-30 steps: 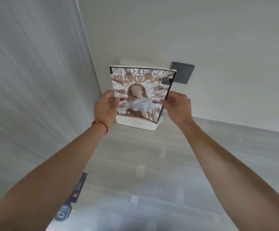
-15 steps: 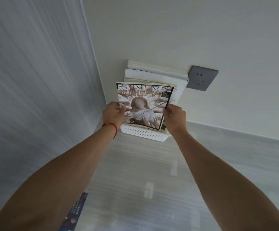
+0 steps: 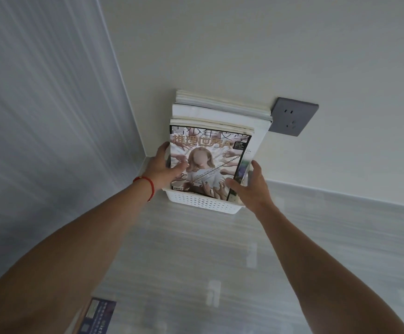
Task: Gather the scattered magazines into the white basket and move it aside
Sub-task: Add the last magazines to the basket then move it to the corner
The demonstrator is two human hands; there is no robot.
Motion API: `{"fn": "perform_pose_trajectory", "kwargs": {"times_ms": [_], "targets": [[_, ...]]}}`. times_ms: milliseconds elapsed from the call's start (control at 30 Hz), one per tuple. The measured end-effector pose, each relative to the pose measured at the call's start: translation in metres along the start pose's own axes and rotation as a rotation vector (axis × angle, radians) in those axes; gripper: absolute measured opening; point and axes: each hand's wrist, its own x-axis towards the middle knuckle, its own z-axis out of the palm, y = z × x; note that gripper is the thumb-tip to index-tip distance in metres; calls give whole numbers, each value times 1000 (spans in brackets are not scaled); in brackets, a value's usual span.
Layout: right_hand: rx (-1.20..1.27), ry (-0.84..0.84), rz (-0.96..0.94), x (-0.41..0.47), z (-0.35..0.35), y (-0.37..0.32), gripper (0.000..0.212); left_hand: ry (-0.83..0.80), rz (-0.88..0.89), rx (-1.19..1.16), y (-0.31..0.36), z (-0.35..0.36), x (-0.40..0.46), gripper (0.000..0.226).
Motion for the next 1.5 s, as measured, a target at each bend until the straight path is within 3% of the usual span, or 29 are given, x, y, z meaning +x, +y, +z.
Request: {"fn": "perform_pose_trajectory", "kwargs": {"times_ms": [167,267,367,500,600,700,900,1100,1300,1500], "targets": [[185,-76,79,20,3,-5,84,-130,-41,-140,-1,6,16,63],[225,-74,100,27,5,-4,88,-183,-75,-185,-6,1,25,63],[313,-54,95,32,8,-1,81,-221,-95,-204,-8,3,32,79],[363,-50,112,37,9,3,72,-139,-83,-216,-9,11,25,75],[337,-42,97,32,11,6,64,-89,-62,-233,-16,17,13,85],[314,-49,83,22,12,10,61,-38,-22,-276,-22,23,-5,73],[286,-79,20,-15,11,18,48,43,-25,-317,-30,29,-61,70],[259,-225,-69,-56,9,29,56,122,-95,-298,-38,28,-141,77],[193,-405,-150,-95,17,43,73,163,-238,-428,-64,29,-228,73],[147,-630,-252,-134,21,34,64,277,-328,-561,-91,37,-310,74]]}}
